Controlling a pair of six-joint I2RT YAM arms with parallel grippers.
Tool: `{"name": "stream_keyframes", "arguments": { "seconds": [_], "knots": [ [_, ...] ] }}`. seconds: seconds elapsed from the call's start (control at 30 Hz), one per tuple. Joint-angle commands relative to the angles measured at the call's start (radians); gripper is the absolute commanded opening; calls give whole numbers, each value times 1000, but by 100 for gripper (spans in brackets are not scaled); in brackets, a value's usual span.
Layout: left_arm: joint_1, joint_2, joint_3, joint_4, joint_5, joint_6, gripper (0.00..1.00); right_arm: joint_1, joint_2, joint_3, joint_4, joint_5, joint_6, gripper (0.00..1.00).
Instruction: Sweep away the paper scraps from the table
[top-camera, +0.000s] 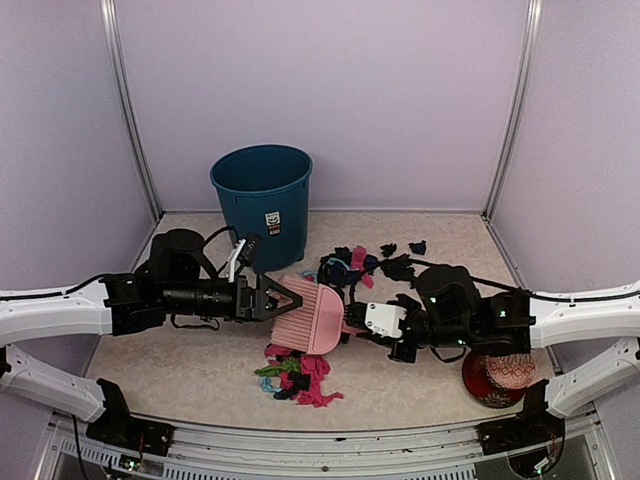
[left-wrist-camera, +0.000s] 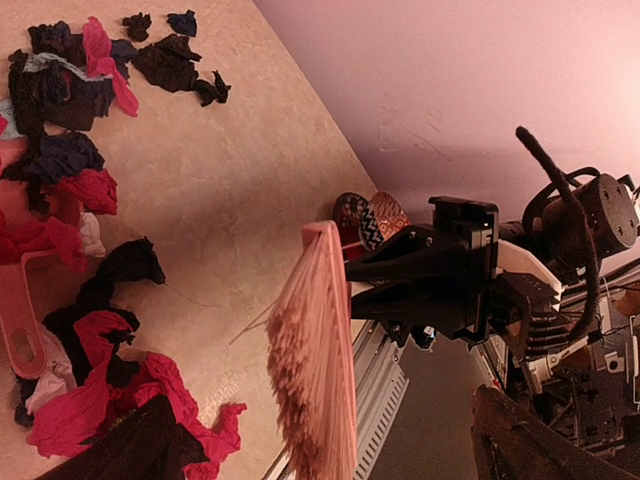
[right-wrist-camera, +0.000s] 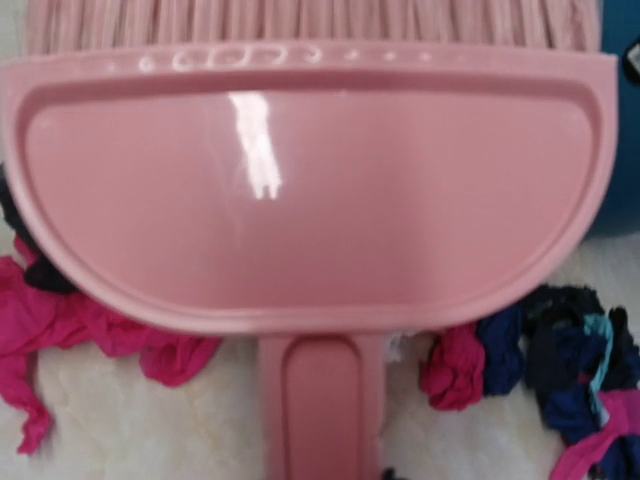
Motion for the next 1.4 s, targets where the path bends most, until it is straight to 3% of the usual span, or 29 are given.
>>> {"name": "stream_keyframes", "arguments": {
  "seconds": [0.0, 0.13, 0.37, 0.53, 0.77, 1.0, 1.07, 1.3, 1.37],
  "knots": [
    [-20, 23, 2, 79, 29, -15, 97, 17, 14, 45, 53, -9, -29, 0],
    [-24, 38, -3, 93, 42, -18, 89, 23, 11, 50, 51, -9, -33, 0],
    [-26, 59, 4, 87, 55, -12, 58, 27, 1, 59, 47, 4, -25, 0],
    [-25, 75, 24, 64, 59, -5, 45, 30, -1, 58, 48, 33, -30, 0],
    [-26, 87, 32, 84, 97, -8, 0, 40, 12, 56, 67, 78, -32, 0],
    [-24, 75, 29, 105, 109, -18, 0, 41, -10, 38, 89, 94, -12, 0],
    [-24, 76, 29, 103, 110, -17, 0, 41, -24, 36, 83, 105, 0, 9],
    [-7, 54, 23, 97, 85, -13, 0, 35, -128, -10, 46, 197, 95, 78],
    [1, 43, 15, 95, 69, -5, 0, 20, -168, -37, 39, 183, 140, 88]
  ]
}}
